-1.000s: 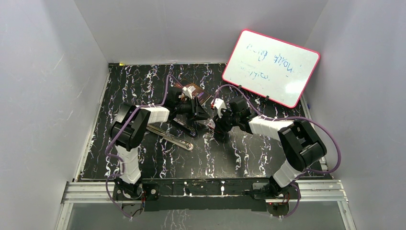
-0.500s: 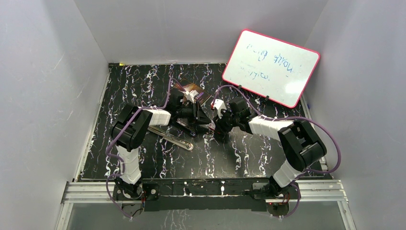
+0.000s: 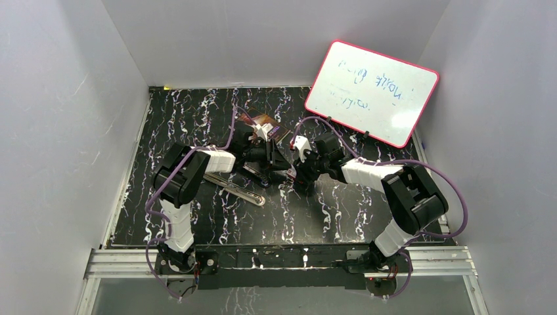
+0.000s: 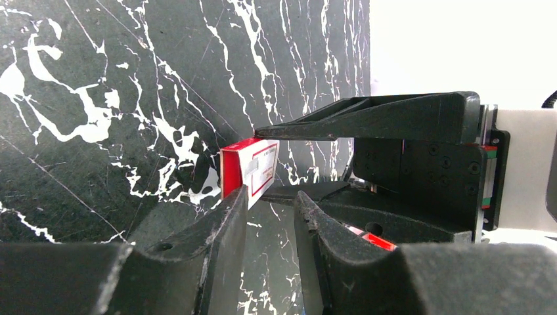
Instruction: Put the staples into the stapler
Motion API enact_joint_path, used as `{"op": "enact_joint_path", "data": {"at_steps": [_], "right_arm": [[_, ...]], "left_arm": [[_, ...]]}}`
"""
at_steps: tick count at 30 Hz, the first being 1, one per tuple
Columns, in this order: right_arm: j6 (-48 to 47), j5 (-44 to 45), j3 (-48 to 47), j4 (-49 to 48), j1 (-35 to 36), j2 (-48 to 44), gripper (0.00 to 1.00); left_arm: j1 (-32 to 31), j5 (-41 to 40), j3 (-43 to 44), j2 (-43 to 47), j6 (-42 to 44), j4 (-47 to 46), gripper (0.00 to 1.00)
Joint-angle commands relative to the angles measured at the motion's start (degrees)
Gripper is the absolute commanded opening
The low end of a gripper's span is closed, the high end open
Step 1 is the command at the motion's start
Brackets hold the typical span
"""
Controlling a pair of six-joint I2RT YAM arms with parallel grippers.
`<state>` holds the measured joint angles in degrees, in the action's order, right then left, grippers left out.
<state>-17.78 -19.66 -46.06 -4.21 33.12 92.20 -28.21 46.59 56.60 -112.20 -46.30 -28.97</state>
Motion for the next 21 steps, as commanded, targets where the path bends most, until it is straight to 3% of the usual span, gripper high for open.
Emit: {"op": "enact_joint_path", "data": {"at_steps": [1,11,21], "right_arm": [[0.51,-0.91,-2.97,-3.00,0.08,-0.75,0.29],[0.64,-0.84,-2.72,-3.03,0.01,-1.40,0.29],[0.21,-0.59,-1.84,-1.85,0.01,-1.53,0.29]], "left_arm": [[-1.69,2.11,-0.22,0.32,-0.06,-1.22,0.31],[-2.39,1.76,-0.46,0.69,-0.51,-1.90,0.30],[1.11,-0.07,2.12,3.34,0.47,0.05,0.31]]}}
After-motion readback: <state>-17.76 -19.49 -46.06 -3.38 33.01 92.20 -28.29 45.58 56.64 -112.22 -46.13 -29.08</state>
